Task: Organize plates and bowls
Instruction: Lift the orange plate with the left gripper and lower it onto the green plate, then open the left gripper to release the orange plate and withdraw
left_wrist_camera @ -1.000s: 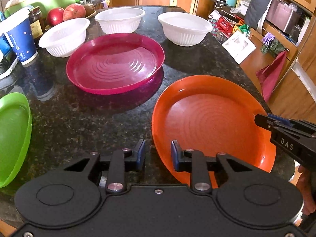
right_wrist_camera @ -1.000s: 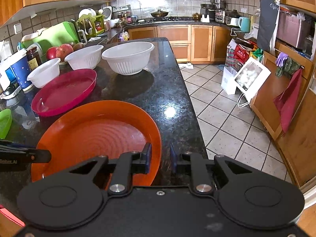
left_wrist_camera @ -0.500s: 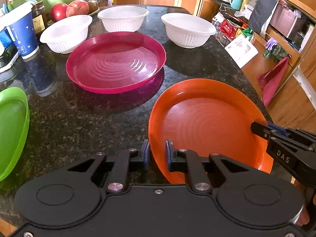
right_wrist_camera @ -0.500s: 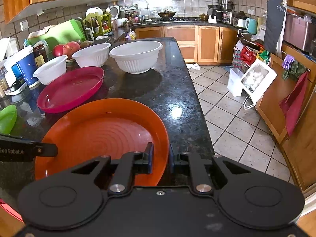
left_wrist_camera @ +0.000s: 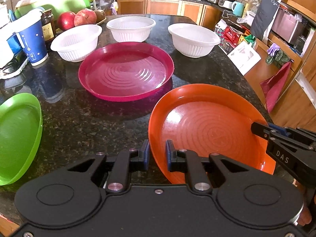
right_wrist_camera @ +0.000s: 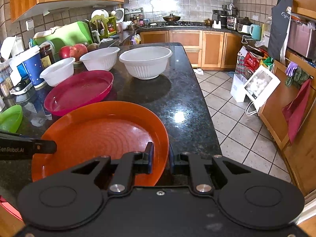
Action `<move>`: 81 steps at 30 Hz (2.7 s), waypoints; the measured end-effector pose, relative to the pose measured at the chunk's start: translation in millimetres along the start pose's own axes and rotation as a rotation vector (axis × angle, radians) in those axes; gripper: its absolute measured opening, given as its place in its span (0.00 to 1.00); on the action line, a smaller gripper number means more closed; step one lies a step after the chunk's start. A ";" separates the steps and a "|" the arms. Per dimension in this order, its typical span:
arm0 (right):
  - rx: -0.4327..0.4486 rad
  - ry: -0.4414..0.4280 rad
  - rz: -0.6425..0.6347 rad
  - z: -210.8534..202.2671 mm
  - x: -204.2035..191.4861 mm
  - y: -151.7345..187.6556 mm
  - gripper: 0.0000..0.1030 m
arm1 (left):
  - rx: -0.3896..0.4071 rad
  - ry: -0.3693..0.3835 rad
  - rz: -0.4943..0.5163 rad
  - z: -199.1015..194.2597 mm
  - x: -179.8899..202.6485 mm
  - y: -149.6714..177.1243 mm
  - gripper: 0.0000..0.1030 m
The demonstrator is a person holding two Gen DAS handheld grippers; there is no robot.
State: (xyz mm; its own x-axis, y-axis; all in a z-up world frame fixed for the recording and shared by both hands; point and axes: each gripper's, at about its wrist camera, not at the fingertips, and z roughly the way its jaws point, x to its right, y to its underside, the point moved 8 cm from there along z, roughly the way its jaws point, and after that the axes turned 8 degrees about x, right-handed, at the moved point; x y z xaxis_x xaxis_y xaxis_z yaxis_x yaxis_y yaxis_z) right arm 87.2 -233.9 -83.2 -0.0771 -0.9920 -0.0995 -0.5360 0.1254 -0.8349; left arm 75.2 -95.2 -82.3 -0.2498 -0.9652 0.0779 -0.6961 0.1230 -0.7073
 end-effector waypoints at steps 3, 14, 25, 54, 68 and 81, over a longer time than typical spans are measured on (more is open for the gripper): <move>0.004 -0.001 -0.007 -1.8 -2.4 -0.8 0.17 | 0.005 0.001 -0.005 -1.8 -5.0 -0.1 0.21; 0.035 -0.002 -0.034 -14.1 -30.7 -8.3 0.17 | 0.037 0.008 -0.003 -18.9 -37.6 -4.1 0.21; 0.066 -0.038 -0.071 -22.1 -90.7 -22.6 0.17 | 0.081 -0.025 -0.015 -44.4 -96.5 -8.8 0.21; 0.060 -0.148 -0.142 -12.2 -299.3 -14.0 0.18 | 0.142 -0.152 -0.019 -81.5 -277.7 8.0 0.22; 0.013 -0.062 -0.118 2.5 -308.1 -3.0 0.18 | 0.099 -0.077 0.022 -65.2 -292.3 13.4 0.22; 0.016 -0.046 -0.125 11.4 -314.8 -3.0 0.20 | 0.127 -0.088 0.073 -62.5 -293.8 11.9 0.34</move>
State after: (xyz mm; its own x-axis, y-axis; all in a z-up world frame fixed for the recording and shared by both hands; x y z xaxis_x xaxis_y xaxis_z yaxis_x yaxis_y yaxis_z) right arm 122.7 77.8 -55.5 0.0285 -0.9994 -0.0189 -0.5258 0.0011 -0.8506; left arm 98.3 204.3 -69.7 -0.2325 -0.9719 -0.0352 -0.5862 0.1689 -0.7924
